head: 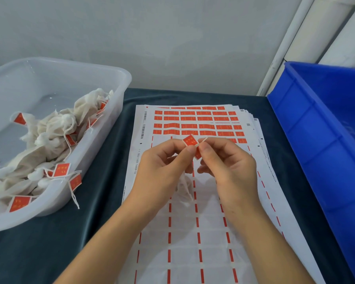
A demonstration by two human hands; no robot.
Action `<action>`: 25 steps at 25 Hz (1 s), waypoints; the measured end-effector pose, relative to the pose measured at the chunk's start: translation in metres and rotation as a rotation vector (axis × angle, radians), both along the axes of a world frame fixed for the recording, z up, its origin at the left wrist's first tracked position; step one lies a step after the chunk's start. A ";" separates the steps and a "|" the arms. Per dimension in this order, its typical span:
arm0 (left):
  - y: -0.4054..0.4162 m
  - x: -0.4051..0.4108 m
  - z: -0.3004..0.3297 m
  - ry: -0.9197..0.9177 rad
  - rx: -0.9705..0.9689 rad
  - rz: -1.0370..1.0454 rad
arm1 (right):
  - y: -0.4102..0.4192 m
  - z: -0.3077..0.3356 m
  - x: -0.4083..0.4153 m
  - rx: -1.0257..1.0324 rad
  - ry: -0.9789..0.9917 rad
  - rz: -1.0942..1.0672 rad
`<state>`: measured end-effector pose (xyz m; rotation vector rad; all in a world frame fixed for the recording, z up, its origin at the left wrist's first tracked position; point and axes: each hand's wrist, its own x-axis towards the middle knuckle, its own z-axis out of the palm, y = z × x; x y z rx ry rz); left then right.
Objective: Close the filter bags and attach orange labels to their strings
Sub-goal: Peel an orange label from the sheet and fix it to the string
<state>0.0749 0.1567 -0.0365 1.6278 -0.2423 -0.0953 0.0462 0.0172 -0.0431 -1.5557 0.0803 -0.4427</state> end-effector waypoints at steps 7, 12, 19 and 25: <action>0.008 0.005 0.003 0.067 -0.049 -0.119 | -0.007 0.002 0.000 -0.089 -0.002 0.005; 0.012 0.006 0.002 0.086 -0.076 -0.173 | -0.009 0.001 0.001 -0.123 -0.001 0.022; 0.011 0.006 0.002 0.102 -0.074 -0.153 | -0.011 0.002 0.001 -0.210 -0.041 0.011; 0.001 0.000 0.003 0.019 -0.033 0.001 | -0.005 0.001 0.000 -0.152 -0.063 0.000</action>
